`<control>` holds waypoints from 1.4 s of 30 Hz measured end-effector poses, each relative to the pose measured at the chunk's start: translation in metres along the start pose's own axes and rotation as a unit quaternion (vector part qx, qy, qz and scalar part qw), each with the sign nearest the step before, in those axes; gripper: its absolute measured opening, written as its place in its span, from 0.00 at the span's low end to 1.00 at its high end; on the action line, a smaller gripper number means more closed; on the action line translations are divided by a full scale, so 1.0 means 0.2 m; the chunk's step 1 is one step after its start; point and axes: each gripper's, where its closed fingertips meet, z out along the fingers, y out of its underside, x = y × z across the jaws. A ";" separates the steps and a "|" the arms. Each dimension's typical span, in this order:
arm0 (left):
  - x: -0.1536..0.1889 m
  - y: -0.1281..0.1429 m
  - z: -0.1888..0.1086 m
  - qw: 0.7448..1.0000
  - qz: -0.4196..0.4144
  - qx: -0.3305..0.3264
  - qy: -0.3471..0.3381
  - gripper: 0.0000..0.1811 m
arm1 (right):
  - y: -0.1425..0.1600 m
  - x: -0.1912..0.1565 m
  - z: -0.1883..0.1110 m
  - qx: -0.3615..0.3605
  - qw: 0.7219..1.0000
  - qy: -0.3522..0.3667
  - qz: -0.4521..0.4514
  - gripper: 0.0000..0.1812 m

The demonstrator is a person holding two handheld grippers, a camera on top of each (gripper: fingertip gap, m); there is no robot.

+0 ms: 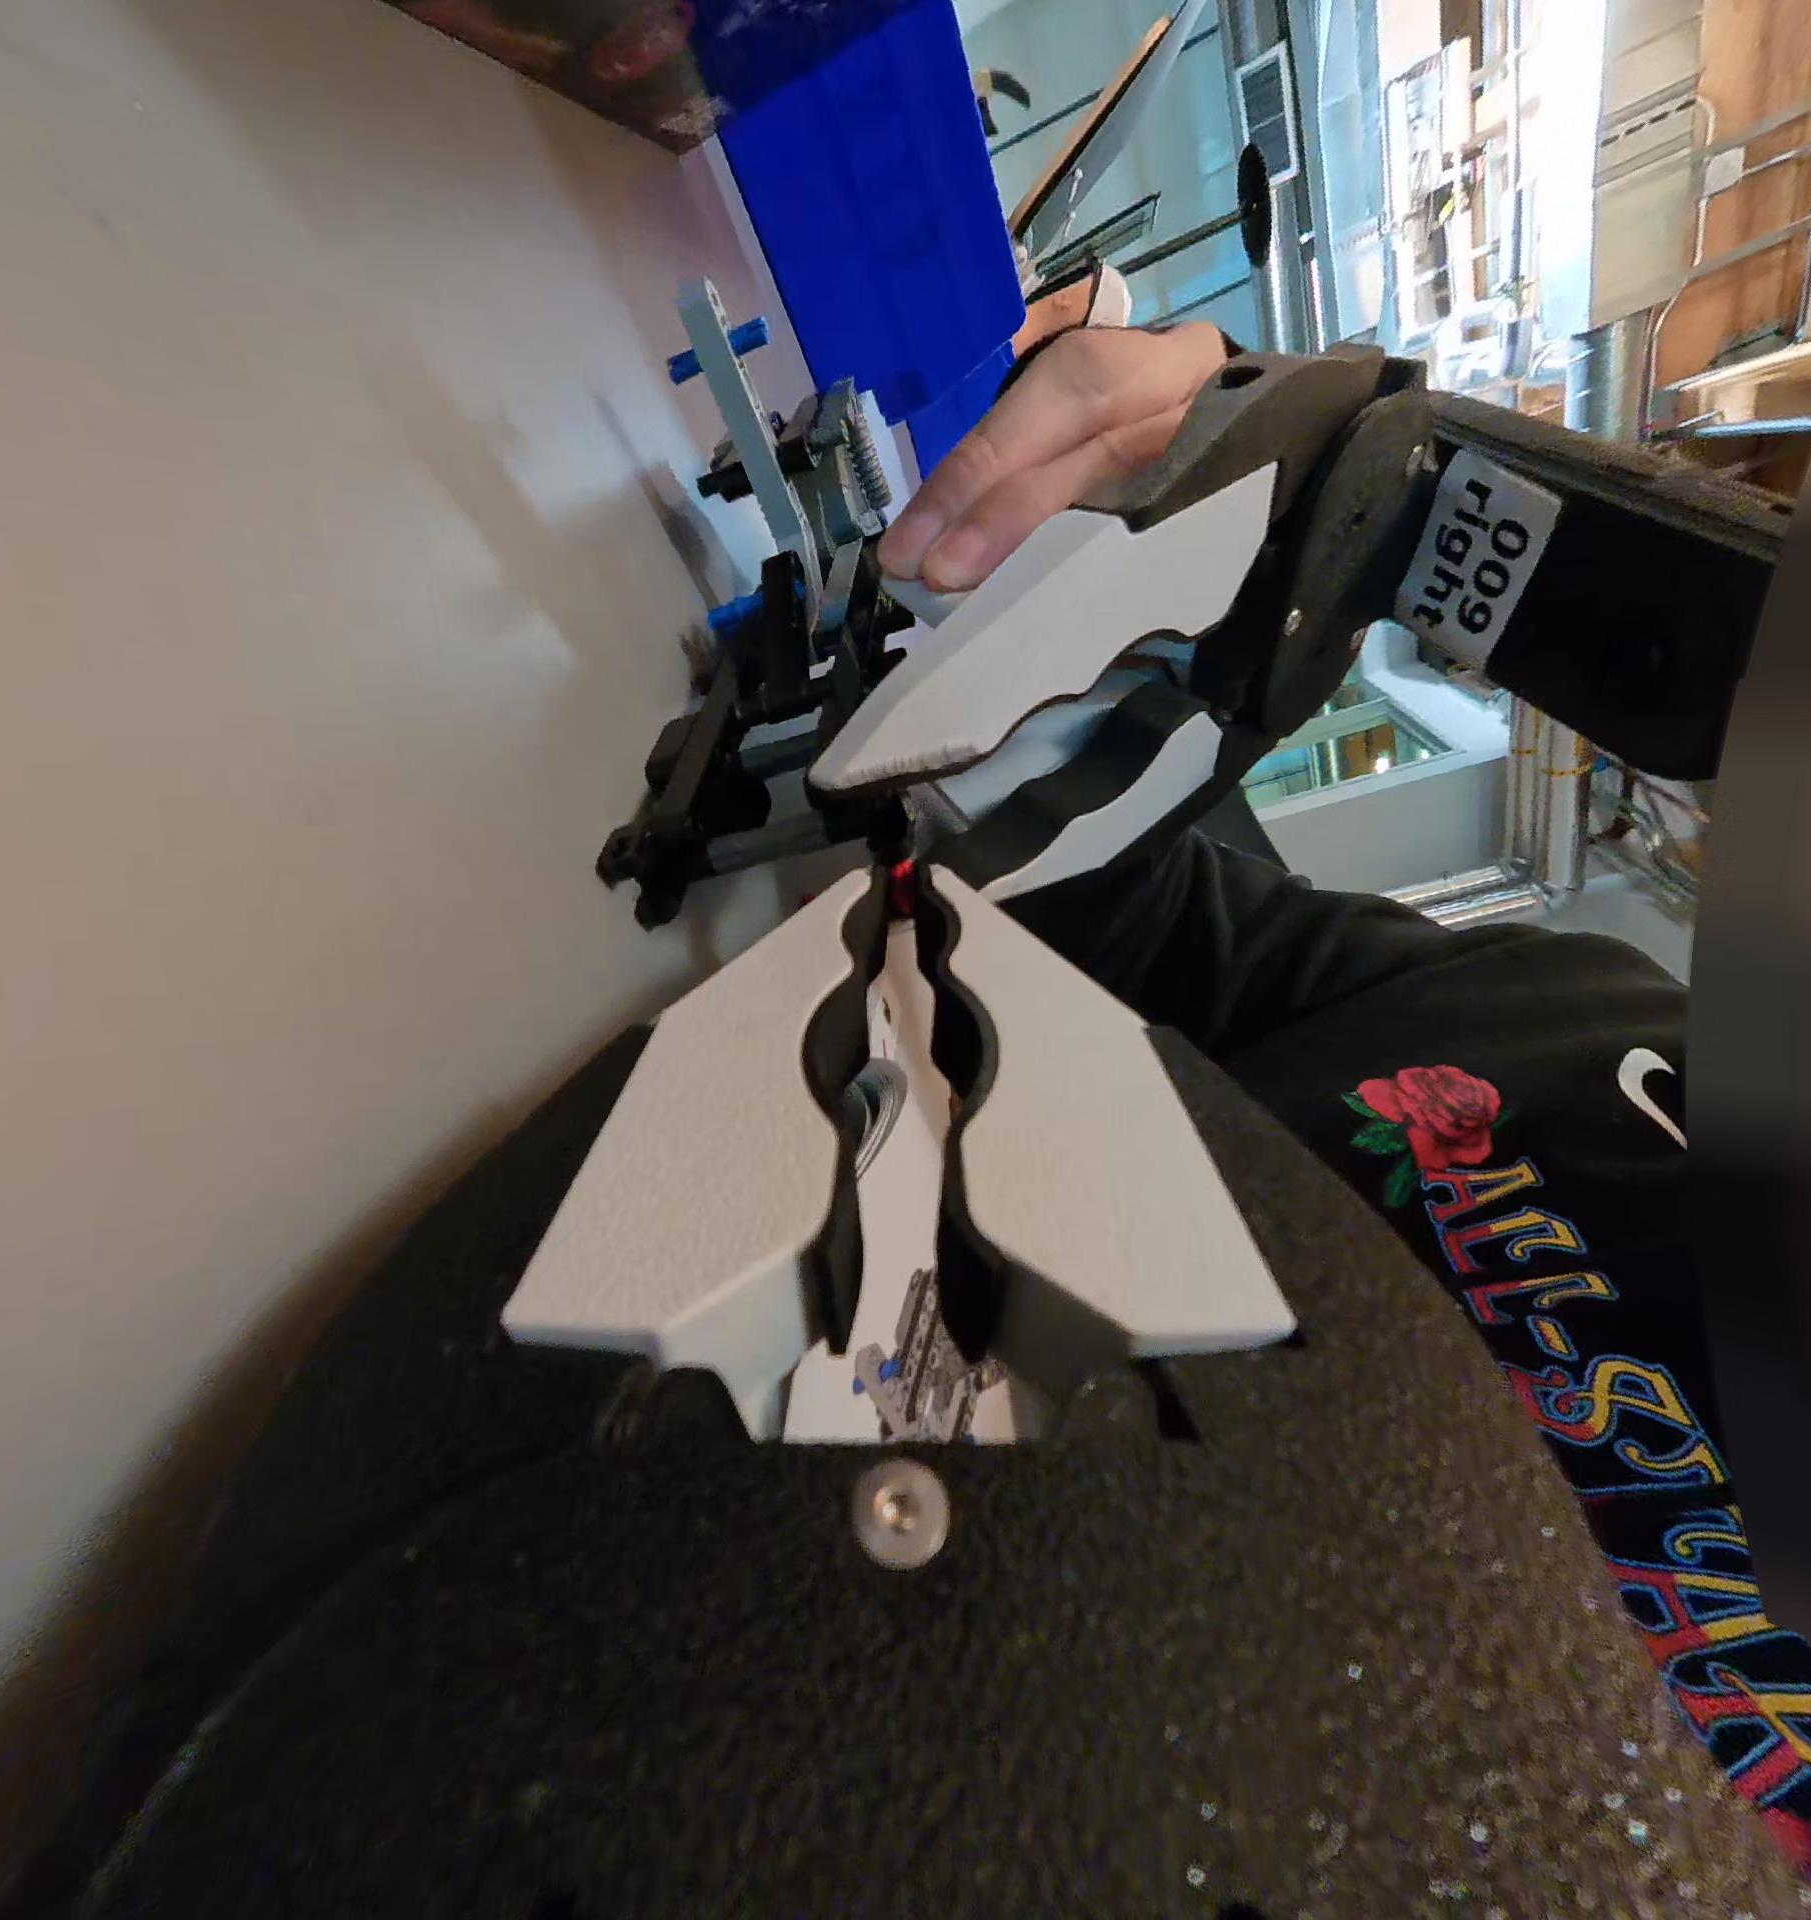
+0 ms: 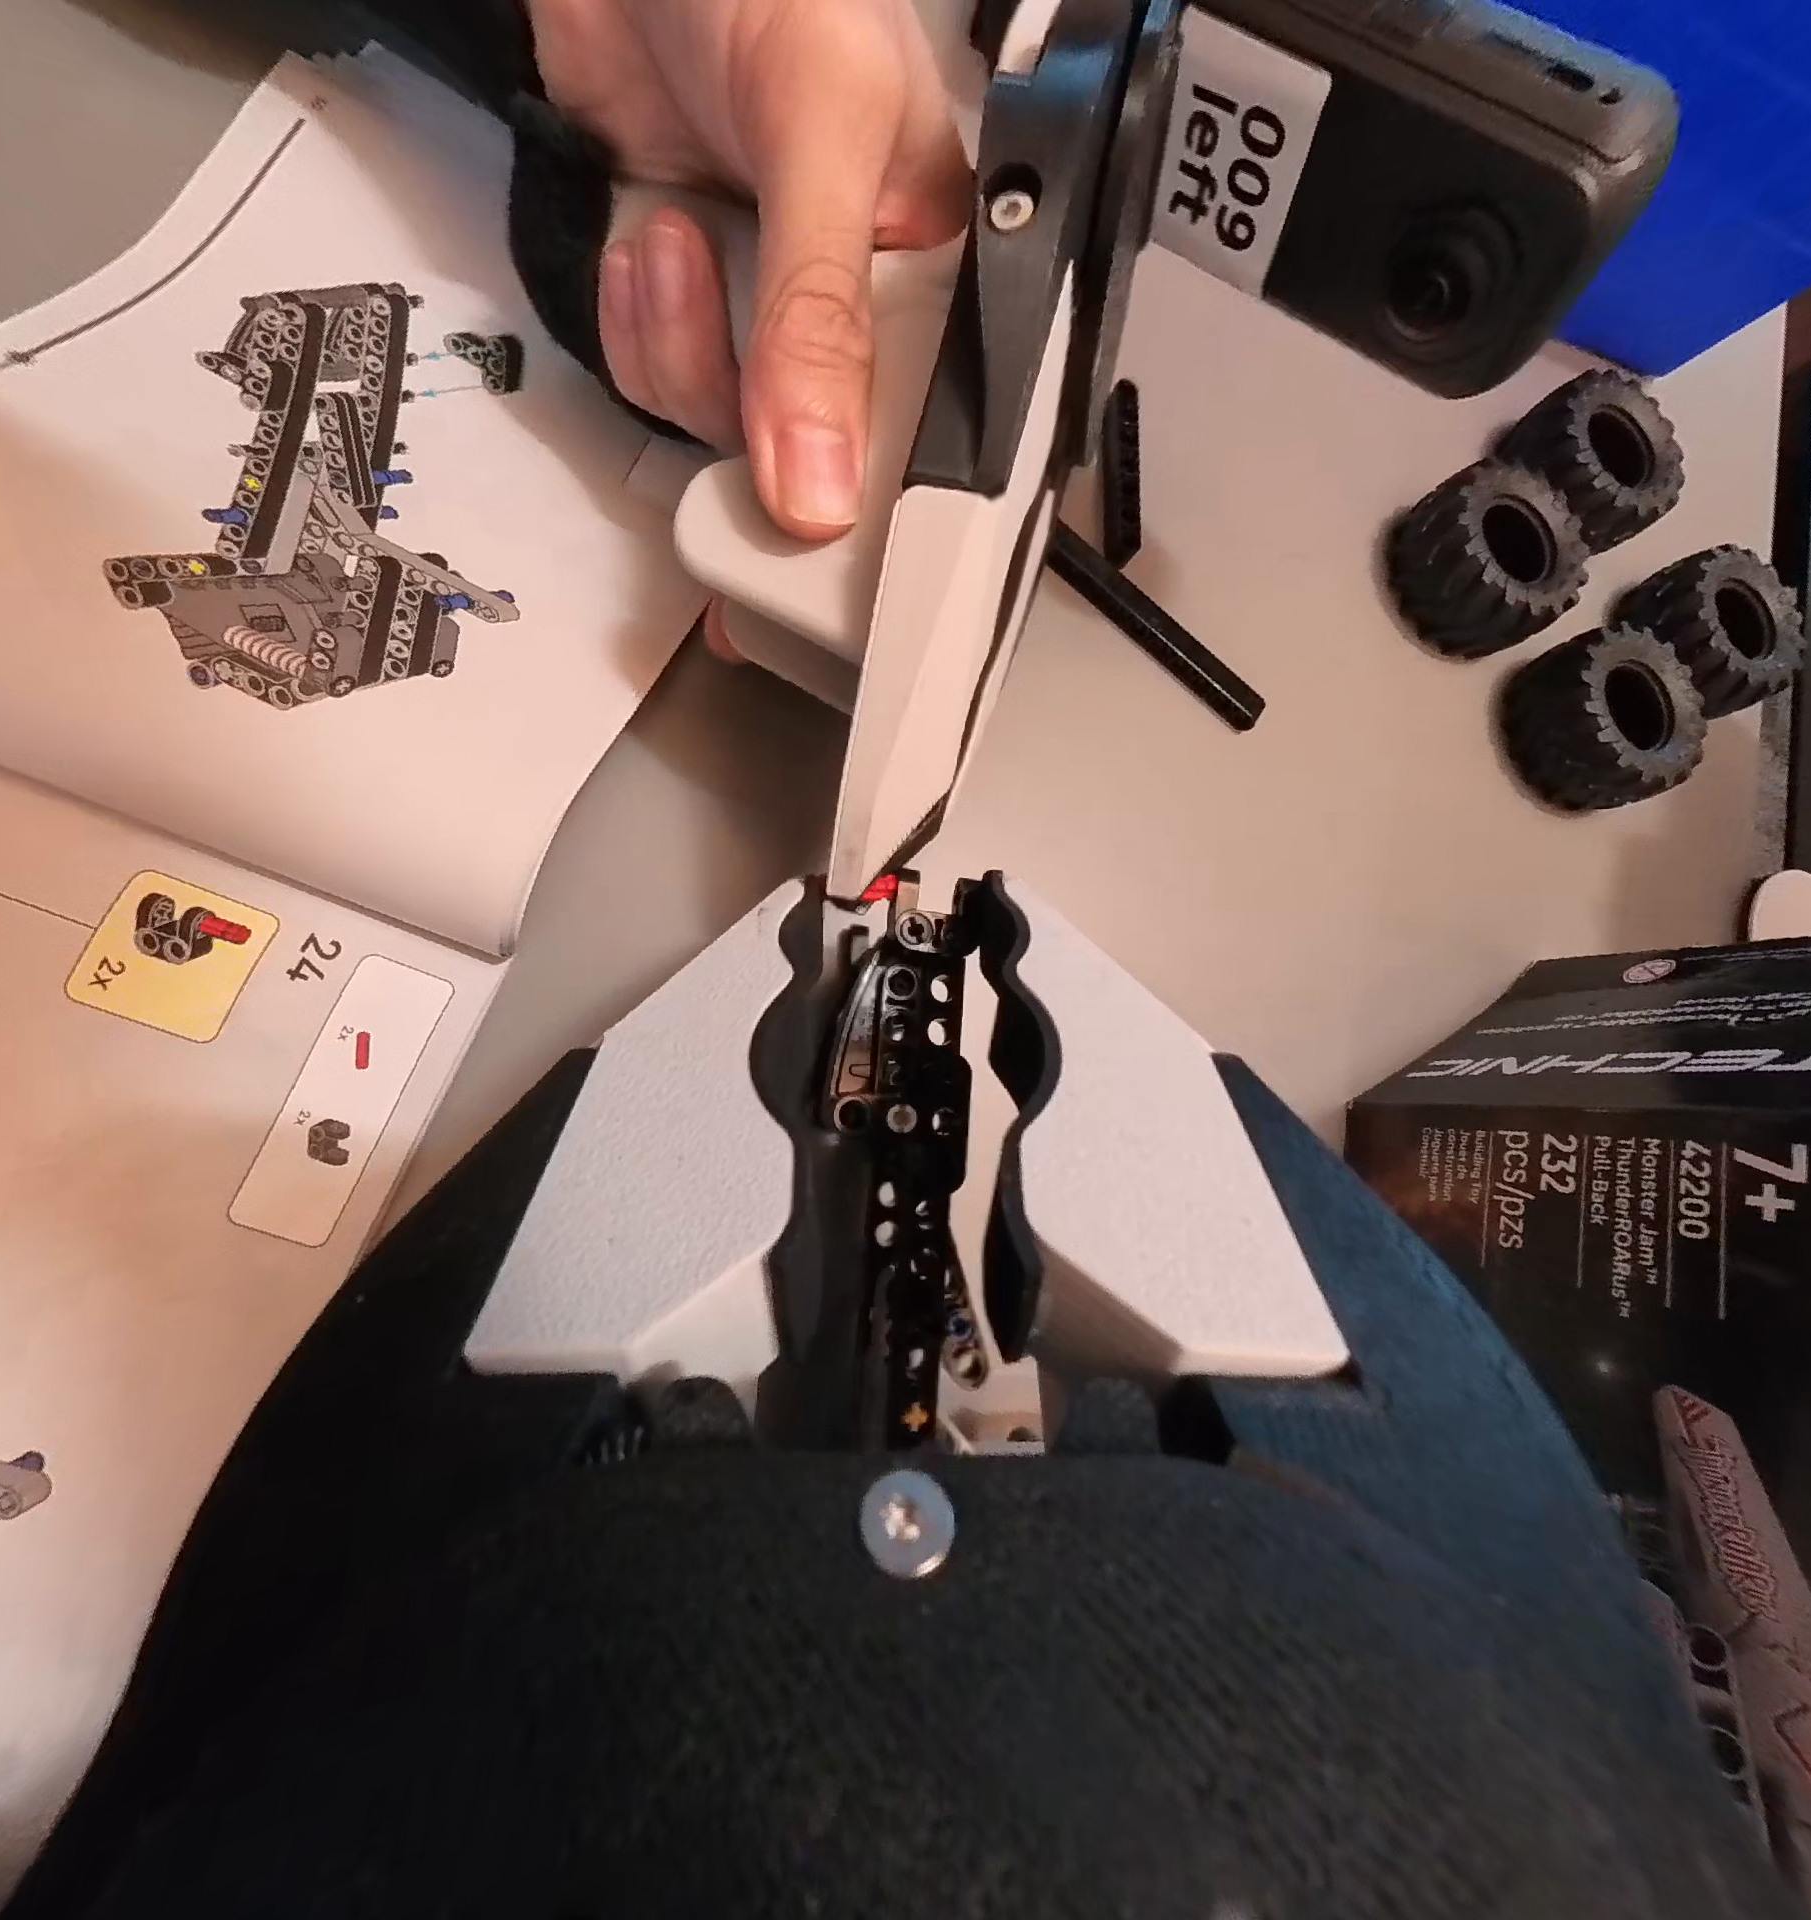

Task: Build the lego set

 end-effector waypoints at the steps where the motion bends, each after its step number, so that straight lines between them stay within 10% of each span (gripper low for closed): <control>1: 0.00 0.00 0.00 1.000 0.004 0.000 -0.003 0.01 | 0.00 0.00 0.00 0.002 1.000 0.000 0.003 0.16; 42: -0.02 -0.03 -0.02 1.000 -0.022 0.008 0.012 0.01 | 0.00 0.03 0.03 0.010 1.000 0.013 -0.003 0.16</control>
